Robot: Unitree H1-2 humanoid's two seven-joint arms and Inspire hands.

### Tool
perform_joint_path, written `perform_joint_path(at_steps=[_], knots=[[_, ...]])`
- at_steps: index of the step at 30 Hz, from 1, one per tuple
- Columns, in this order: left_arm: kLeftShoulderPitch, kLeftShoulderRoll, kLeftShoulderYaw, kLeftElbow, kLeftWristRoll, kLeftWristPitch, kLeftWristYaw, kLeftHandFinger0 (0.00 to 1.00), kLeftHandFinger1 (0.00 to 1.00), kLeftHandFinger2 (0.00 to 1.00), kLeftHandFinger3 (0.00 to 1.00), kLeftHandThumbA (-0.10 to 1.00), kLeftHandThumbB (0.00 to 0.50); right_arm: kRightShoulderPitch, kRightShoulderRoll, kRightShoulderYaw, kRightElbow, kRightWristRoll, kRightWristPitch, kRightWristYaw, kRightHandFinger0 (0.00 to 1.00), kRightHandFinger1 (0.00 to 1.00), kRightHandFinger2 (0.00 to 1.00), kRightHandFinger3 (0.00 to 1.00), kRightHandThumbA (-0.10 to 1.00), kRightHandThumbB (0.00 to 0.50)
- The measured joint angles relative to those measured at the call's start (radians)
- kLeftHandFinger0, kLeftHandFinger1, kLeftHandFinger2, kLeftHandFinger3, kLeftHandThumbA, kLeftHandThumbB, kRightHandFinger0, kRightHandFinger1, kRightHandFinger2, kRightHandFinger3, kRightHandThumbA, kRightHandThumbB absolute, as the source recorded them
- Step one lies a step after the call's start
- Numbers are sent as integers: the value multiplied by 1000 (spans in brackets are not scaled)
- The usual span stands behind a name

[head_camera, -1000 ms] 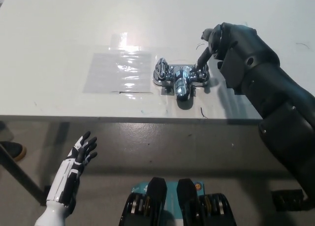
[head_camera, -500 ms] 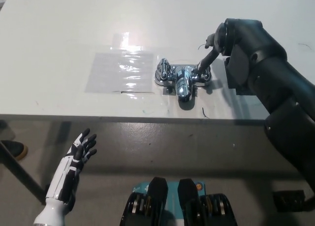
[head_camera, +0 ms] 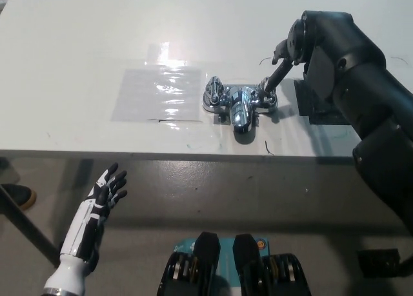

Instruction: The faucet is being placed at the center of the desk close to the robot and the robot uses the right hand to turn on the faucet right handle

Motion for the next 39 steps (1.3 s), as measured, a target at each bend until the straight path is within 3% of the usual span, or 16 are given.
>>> perform_joint_path(at_steps=[9, 11, 16, 17, 21, 24, 29, 34, 36, 39], knots=[[-10, 4, 0, 0, 0, 0, 0, 1000, 1000, 1000, 1000, 959, 120, 0, -1, 7, 0, -11, -8, 11, 1000, 1000, 1000, 1000, 843, 301], [-12, 4, 0, 0, 0, 0, 0, 1000, 1000, 1000, 1000, 958, 110, 0, -1, 10, 0, -12, -11, 11, 1000, 1000, 1000, 1000, 795, 302], [-15, 4, 0, 0, 1, 0, 0, 1000, 1000, 1000, 1000, 959, 114, 0, -4, 13, 0, -14, -18, 9, 1000, 1000, 1000, 1000, 783, 321], [-16, 5, 0, 0, 1, 0, 0, 1000, 1000, 1000, 1000, 961, 117, 0, -4, 14, 0, -14, -18, 8, 1000, 1000, 1000, 1000, 774, 355], [-18, 7, 0, 0, 1, -1, 0, 1000, 1000, 1000, 1000, 958, 114, 0, -4, 25, 0, -22, -15, -12, 1000, 1000, 1000, 1000, 737, 400], [-18, 7, 0, 0, 0, -1, 0, 1000, 1000, 1000, 1000, 949, 101, 4, -4, 27, -1, -31, -6, -41, 1000, 1000, 1000, 1000, 697, 370], [-18, 7, 0, 0, 0, 0, 0, 1000, 1000, 1000, 1000, 956, 124, 6, -4, 26, -1, -34, 10, -68, 1000, 1000, 1000, 1000, 709, 371], [-18, 7, 0, 1, 1, -1, 0, 1000, 1000, 1000, 1000, 970, 98, 6, -5, 36, 0, -43, 19, -81, 1000, 1000, 1000, 1000, 716, 376], [-18, 7, 0, 1, 1, -1, 0, 1000, 1000, 1000, 1000, 968, 95, 6, -5, 42, 0, -48, 19, -88, 1000, 1000, 1000, 1000, 645, 396], [-18, 7, 0, 1, 0, 0, 0, 1000, 1000, 1000, 1000, 963, 101, 8, -8, 40, 0, -49, 21, -106, 1000, 1000, 1000, 1000, 632, 390]])
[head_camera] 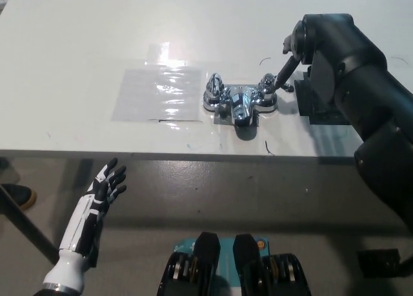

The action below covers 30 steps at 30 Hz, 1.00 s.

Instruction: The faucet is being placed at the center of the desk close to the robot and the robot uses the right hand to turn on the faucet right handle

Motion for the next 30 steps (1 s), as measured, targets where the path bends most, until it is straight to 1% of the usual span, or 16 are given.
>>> perform_joint_path(at_steps=[2, 5, 9, 10, 11, 12, 14, 16, 17, 18, 19, 22, 24, 25, 27, 30], knots=[[0, 0, 0, 0, 0, 0, 0, 1000, 1000, 1000, 1000, 962, 97, 1, -3, -2, 0, 0, 0, -11, 1000, 1000, 1000, 1000, 625, 390], [-3, 0, 0, 0, 0, 1, 0, 1000, 1000, 1000, 1000, 970, 84, 1, -7, -7, 0, 0, 0, -18, 1000, 1000, 1000, 1000, 556, 422], [-6, 0, 0, 0, 0, 1, 0, 1000, 1000, 1000, 1000, 969, 77, 4, -14, -19, 0, 0, 0, -28, 1000, 1000, 1000, 1000, 548, 450], [-7, 0, 0, 0, 0, 1, 0, 1000, 1000, 1000, 1000, 969, 73, 4, -15, -21, 0, 0, 0, -31, 1000, 1000, 1000, 1000, 549, 454], [-8, 0, 0, 0, 0, 1, 0, 1000, 1000, 1000, 1000, 968, 71, 4, -17, -23, 0, 0, 0, -33, 1000, 1000, 1000, 1000, 627, 449], [-8, 0, 0, 0, 0, 1, 0, 1000, 1000, 1000, 1000, 968, 71, 4, -18, -22, 0, 0, 0, -35, 1000, 1000, 1000, 1000, 644, 457], [-9, 0, 0, 0, 0, 1, 0, 1000, 1000, 1000, 1000, 967, 75, 4, -19, -17, 0, -2, 0, -35, 1000, 1000, 1000, 1000, 595, 463], [-11, 1, 0, 1, 0, 0, 0, 1000, 1000, 1000, 1000, 966, 75, 4, -20, -14, 0, -3, 0, -35, 1000, 1000, 1000, 1000, 597, 467], [-12, 1, 0, 1, 0, 0, 0, 1000, 1000, 1000, 1000, 967, 74, 4, -21, -12, 0, -3, 0, -35, 1000, 1000, 1000, 1000, 626, 452], [-13, 2, 0, 2, 0, 0, 0, 1000, 1000, 1000, 1000, 970, 66, 4, -21, -9, 0, -5, 0, -36, 1000, 1000, 1000, 1000, 663, 454], [-14, 2, 0, 2, 0, 0, 0, 1000, 1000, 1000, 1000, 970, 64, 3, -22, -3, 0, -6, 0, -36, 1000, 1000, 1000, 1000, 611, 474], [-17, 3, 0, 3, 0, 0, 0, 1000, 1000, 1000, 1000, 966, 57, 3, -22, 16, 0, -16, 2, -42, 1000, 1000, 1000, 1000, 571, 461], [-18, 3, 0, 3, 0, 0, 0, 1000, 1000, 1000, 1000, 972, 49, 3, -22, 24, 0, -23, 4, -47, 1000, 1000, 1000, 1000, 498, 464], [-18, 3, 0, 3, 0, 0, 0, 1000, 1000, 1000, 1000, 973, 47, 3, -22, 26, 0, -25, 6, -50, 1000, 1000, 1000, 1000, 435, 454], [-18, 3, 0, 3, 0, 0, 0, 1000, 1000, 1000, 1000, 974, 48, 3, -22, 22, 0, -25, 16, -61, 1000, 1000, 1000, 1000, 369, 439], [-20, 3, 0, 3, 0, 0, 0, 1000, 1000, 1000, 1000, 981, 50, 4, -23, 7, 0, -25, 27, -81, 1000, 1000, 1000, 1000, 337, 429]])
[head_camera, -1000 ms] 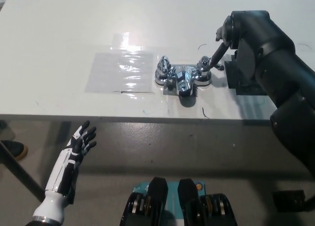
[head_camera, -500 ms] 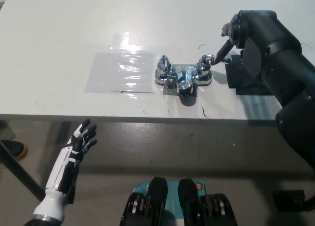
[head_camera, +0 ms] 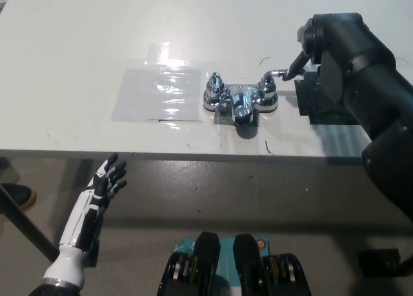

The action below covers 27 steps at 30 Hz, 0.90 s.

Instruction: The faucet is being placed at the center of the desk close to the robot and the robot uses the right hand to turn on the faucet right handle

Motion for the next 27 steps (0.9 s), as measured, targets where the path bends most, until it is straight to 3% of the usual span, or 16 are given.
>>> perform_joint_path(at_steps=[5, 10, 12, 15, 17, 19, 22, 23, 24, 25, 27], knots=[[-2, 0, 0, 0, 1, 0, 0, 1000, 1000, 1000, 1000, 991, 35, 1, -1, -21, 0, 0, 13, -23, 1000, 1000, 1000, 1000, 307, 431], [-3, 0, 0, 3, 1, -1, 0, 1000, 1000, 1000, 1000, 993, 47, 2, -1, -27, 0, 0, 22, -39, 1000, 1000, 1000, 1000, 362, 426], [-3, 0, 0, 4, 1, -1, 0, 1000, 1000, 1000, 1000, 994, 56, 3, -1, -27, -1, 0, 23, -42, 1000, 1000, 1000, 1000, 410, 413], [-4, 0, 0, 5, 2, -1, 0, 1000, 1000, 1000, 1000, 992, 65, 4, -1, -27, -1, 0, 22, -43, 1000, 1000, 1000, 1000, 550, 460], [-7, 0, -1, 5, 1, -1, -1, 1000, 1000, 1000, 1000, 990, 54, 4, -2, -25, -1, 0, 17, -42, 1000, 1000, 1000, 1000, 549, 475], [-9, 0, -2, 5, 1, -1, -1, 1000, 1000, 1000, 1000, 989, 51, 4, -6, -38, -4, 4, 10, -42, 1000, 1000, 1000, 1000, 704, 500], [-9, 0, -2, 5, 1, -1, -3, 1000, 1000, 1000, 1000, 991, 53, 3, -24, -73, -12, 19, -27, -20, 1000, 1000, 1000, 1000, 762, 449], [-10, 0, -1, 5, 0, -1, -4, 1000, 1000, 1000, 1000, 988, 44, 1, -31, -89, -16, 28, -40, -4, 1000, 1000, 1000, 1000, 860, 377], [-10, 0, -1, 6, 0, 0, -5, 1000, 1000, 1000, 1000, 978, 39, -5, -43, -111, -21, 41, -57, 21, 1000, 1000, 1000, 1000, 840, 441], [-10, 0, -1, 7, -1, 0, -6, 1000, 1000, 1000, 1000, 976, 38, -9, -56, -133, -24, 51, -71, 44, 1000, 1000, 1000, 1000, 832, 444], [-10, 0, -1, 10, -1, 0, -8, 1000, 1000, 1000, 1000, 980, 54, -10, -73, -161, -33, 68, -81, 73, 1000, 1000, 1000, 1000, 822, 498]])
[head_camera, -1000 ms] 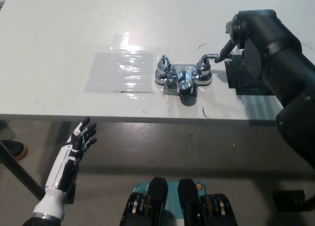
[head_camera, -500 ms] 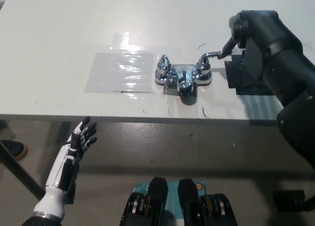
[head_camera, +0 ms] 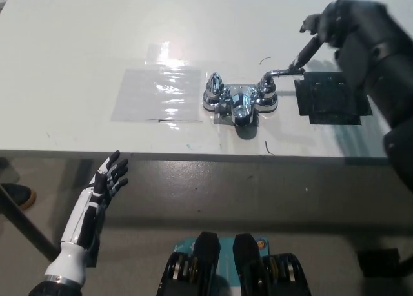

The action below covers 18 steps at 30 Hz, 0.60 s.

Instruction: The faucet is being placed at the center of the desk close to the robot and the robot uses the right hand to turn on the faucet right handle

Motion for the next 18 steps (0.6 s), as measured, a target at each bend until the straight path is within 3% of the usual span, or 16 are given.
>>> perform_joint_path(at_steps=[2, 3, 4, 5, 7, 9, 10, 11, 12, 13, 15, 16, 17, 18], knots=[[0, 0, 0, 4, 0, 0, -2, 1000, 1000, 1000, 1000, 978, 42, 2, -24, -44, -17, 23, -6, 45, 1000, 1000, 1000, 1000, 903, 500], [0, 0, 0, 6, 0, 0, -2, 1000, 1000, 1000, 1000, 973, 53, 4, -38, -69, -38, 39, -6, 70, 1000, 1000, 1000, 1000, 890, 500], [0, 0, 0, 8, 0, 0, -2, 1000, 1000, 1000, 1000, 971, 52, 4, -56, -96, -64, 54, -7, 98, 1000, 1000, 1000, 1000, 893, 452], [0, 0, 0, 8, 0, 0, -2, 1000, 1000, 1000, 1000, 971, 51, 4, -63, -105, -79, 61, -7, 107, 1000, 1000, 1000, 1000, 897, 437], [0, 0, 0, 10, 0, 0, -2, 1000, 1000, 1000, 1000, 964, 52, 2, -101, -146, -141, 89, -7, 153, 1000, 1000, 1000, 1000, 867, 448], [0, 0, 0, 10, -1, 1, -2, 1000, 1000, 1000, 1000, 960, 53, 1, -139, -201, -218, 118, -6, 184, 1000, 1000, 1000, 1000, 954, 450], [0, 0, 0, 10, -1, 1, -2, 1000, 1000, 1000, 1000, 958, 49, -1, -166, -241, -269, 137, -6, 197, 1000, 1000, 1000, 1000, 1000, 414], [0, 0, 0, 10, -1, 1, -2, 1000, 1000, 1000, 1000, 958, 46, -3, -186, -268, -304, 150, -6, 204, 1000, 1000, 1000, 1000, 1000, 347], [0, 0, 0, 10, -2, 1, -2, 1000, 1000, 1000, 1000, 959, 45, -3, -210, -301, -348, 162, -6, 209, 1000, 1000, 1000, 1000, 1000, 344], [0, 0, 0, 11, -2, 2, -2, 1000, 1000, 1000, 1000, 969, 52, -3, -222, -317, -378, 170, -6, 209, 1000, 1000, 1000, 1000, 1000, 393], [0, 0, 0, 11, -2, 2, -2, 1000, 1000, 1000, 1000, 981, 61, 3, -255, -368, -463, 179, -4, 206, 1000, 1000, 1000, 1000, 1000, 402], [0, 0, 0, 12, -2, 2, -2, 1000, 1000, 1000, 1000, 985, 51, 8, -264, -384, -494, 182, -2, 204, 1000, 1000, 1000, 1000, 1000, 463], [-1, -1, 0, 12, -2, 3, -2, 1000, 1000, 1000, 1000, 986, 42, 18, -275, -404, -532, 186, -1, 203, 1000, 1000, 1000, 1000, 1000, 486], [-1, -1, 0, 13, -2, 3, -2, 1000, 1000, 1000, 1000, 984, 37, 28, -282, -419, -564, 189, 1, 203, 1000, 1000, 1000, 1000, 1000, 467]])
